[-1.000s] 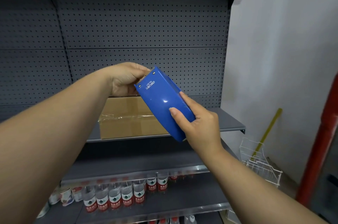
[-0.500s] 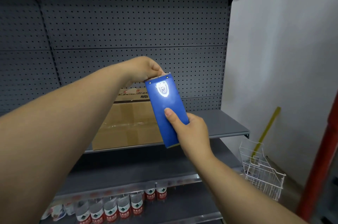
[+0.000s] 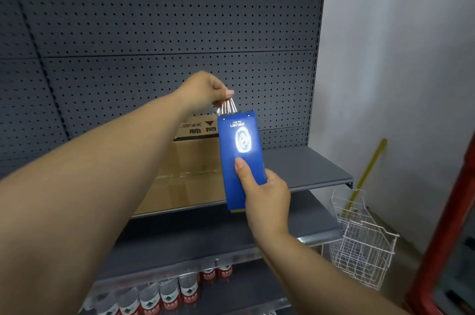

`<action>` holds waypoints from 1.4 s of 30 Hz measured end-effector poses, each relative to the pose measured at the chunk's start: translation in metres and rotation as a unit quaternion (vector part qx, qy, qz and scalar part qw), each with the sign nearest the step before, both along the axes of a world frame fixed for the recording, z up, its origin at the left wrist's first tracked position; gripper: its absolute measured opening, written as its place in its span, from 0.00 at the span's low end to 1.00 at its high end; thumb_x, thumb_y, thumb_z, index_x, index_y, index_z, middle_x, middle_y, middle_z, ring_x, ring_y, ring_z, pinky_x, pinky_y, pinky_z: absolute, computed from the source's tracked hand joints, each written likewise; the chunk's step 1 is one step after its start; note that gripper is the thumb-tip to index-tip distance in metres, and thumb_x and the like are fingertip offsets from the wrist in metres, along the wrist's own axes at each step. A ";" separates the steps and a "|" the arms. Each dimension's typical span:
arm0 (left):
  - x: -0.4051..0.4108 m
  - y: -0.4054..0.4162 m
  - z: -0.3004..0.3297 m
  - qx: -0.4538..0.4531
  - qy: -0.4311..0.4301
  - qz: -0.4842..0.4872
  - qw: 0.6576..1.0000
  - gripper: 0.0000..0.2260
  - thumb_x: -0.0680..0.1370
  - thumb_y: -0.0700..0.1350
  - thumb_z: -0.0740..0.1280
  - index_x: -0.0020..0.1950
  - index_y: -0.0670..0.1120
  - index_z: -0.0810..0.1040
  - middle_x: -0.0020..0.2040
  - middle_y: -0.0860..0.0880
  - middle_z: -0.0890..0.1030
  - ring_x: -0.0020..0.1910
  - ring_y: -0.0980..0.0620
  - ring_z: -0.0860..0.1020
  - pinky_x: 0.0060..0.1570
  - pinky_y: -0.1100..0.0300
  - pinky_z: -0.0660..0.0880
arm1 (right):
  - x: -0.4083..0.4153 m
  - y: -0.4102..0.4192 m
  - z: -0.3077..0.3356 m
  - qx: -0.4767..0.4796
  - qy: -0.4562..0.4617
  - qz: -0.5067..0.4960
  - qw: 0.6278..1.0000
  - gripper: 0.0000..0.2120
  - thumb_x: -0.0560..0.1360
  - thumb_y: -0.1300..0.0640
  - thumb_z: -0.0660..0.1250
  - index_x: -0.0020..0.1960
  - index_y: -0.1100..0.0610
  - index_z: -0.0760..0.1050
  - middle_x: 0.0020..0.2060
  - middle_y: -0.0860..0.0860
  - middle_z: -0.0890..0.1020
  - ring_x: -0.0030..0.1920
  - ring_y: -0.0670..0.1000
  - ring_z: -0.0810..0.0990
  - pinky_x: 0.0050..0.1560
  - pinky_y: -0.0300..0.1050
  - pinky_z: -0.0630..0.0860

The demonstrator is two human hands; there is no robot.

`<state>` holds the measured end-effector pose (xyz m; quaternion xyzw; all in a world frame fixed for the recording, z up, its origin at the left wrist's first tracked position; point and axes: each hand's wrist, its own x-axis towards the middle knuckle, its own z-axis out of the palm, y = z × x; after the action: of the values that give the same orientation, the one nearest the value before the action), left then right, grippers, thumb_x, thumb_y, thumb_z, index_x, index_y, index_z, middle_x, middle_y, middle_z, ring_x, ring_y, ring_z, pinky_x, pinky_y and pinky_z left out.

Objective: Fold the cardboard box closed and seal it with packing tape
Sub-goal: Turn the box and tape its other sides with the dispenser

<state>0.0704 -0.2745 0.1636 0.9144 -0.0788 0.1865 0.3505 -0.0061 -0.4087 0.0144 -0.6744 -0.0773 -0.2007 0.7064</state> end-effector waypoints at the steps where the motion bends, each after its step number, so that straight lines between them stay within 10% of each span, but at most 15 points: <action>1: 0.002 0.001 -0.001 0.016 0.007 0.003 1.000 0.11 0.76 0.48 0.67 0.47 0.41 0.82 0.41 0.45 0.82 0.37 0.55 0.77 0.43 0.62 0.71 | 0.001 0.001 -0.004 0.000 0.002 0.002 1.000 0.21 0.70 0.45 0.70 0.25 0.51 0.64 0.18 0.41 0.71 0.22 0.41 0.68 0.24 0.30 0.61; 21: 0.062 0.008 -0.057 0.123 0.058 0.067 0.988 0.12 0.78 0.47 0.65 0.37 0.43 0.79 0.36 0.45 0.78 0.39 0.49 0.73 0.36 0.63 0.67 | 0.041 0.015 -0.043 -0.019 0.082 0.030 0.996 0.22 0.70 0.43 0.68 0.28 0.55 0.66 0.24 0.45 0.72 0.22 0.41 0.68 0.24 0.29 0.62; 42: 0.092 -0.003 -0.069 0.205 0.075 0.104 0.970 0.14 0.79 0.47 0.62 0.57 0.40 0.80 0.55 0.43 0.80 0.53 0.46 0.77 0.47 0.59 0.69 | 0.058 0.016 -0.050 -0.004 0.117 0.021 0.993 0.20 0.70 0.43 0.68 0.29 0.55 0.69 0.25 0.45 0.74 0.24 0.40 0.72 0.24 0.28 0.64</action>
<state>0.1628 -0.2776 0.0950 0.9814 0.0066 0.1324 0.1389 0.0516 -0.3925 -0.0352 -0.6942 -0.0085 -0.1054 0.7119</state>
